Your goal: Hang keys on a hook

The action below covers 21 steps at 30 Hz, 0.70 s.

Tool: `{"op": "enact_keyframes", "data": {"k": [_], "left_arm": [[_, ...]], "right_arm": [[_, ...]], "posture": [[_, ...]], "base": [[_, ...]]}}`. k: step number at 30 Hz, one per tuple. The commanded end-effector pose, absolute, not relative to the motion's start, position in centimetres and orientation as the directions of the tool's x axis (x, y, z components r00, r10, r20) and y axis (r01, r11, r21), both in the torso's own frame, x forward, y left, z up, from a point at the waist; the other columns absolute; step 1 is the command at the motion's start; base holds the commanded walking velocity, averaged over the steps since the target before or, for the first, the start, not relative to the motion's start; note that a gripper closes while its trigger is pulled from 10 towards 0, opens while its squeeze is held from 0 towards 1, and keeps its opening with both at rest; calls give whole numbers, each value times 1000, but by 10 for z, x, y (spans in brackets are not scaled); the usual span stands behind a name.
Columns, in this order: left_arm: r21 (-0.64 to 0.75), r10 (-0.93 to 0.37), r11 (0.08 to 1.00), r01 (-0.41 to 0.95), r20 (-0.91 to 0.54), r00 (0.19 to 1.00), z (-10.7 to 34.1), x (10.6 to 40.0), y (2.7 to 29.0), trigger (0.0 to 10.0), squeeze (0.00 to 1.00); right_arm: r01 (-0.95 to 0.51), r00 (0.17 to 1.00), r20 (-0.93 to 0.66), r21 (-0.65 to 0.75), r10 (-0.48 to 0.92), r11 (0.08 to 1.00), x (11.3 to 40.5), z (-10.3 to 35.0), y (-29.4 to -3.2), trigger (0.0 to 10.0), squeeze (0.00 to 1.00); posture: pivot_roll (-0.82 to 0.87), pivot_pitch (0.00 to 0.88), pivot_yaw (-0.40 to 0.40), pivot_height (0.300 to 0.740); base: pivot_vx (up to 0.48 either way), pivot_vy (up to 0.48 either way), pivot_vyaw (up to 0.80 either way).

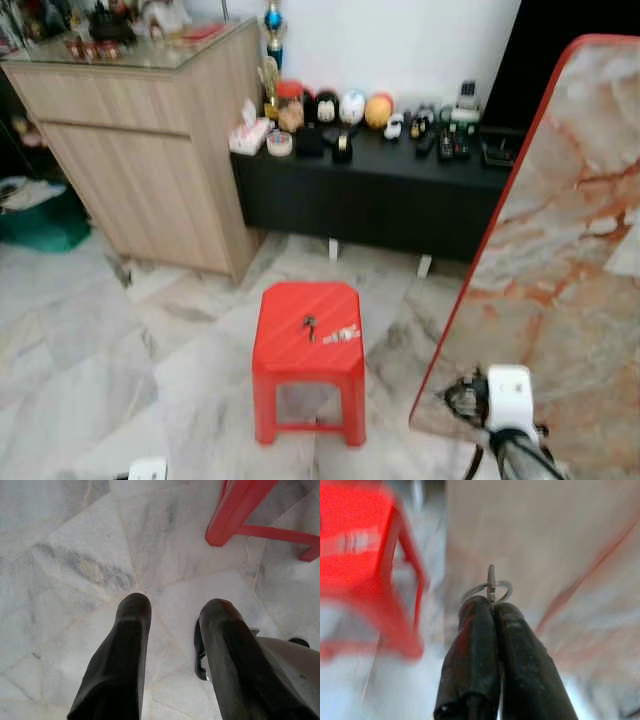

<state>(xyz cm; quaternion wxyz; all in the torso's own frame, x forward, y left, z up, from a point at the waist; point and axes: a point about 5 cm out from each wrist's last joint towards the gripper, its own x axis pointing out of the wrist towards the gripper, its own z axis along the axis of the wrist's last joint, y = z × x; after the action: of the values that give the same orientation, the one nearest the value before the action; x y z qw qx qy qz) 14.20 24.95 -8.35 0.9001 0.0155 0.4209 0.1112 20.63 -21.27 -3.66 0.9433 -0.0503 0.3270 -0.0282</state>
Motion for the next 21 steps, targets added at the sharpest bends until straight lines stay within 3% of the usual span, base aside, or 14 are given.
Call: {"op": "enact_keyframes", "data": {"k": [1,9,21], "left_arm": [[120,219,972,-200,-766,605,-86,138,248,10000,0],[116,218,972,-203,-763,608,-86,140,246,10000,0],[127,229,970,-208,-766,600,-85,138,251,10000,0]], "right_arm": [[-8,744,-666,-100,-62,995,196,-51,-210,10000,0],[137,590,-797,-58,-128,989,166,-82,-209,10000,0],[153,594,-798,-18,-106,988,164,-87,-207,10000,0]], "posture": [[14,0,-33,740],[35,0,-35,740],[39,0,-33,740]], "base": [[0,0,0],[0,-156,0],[0,-21,-774]]}}
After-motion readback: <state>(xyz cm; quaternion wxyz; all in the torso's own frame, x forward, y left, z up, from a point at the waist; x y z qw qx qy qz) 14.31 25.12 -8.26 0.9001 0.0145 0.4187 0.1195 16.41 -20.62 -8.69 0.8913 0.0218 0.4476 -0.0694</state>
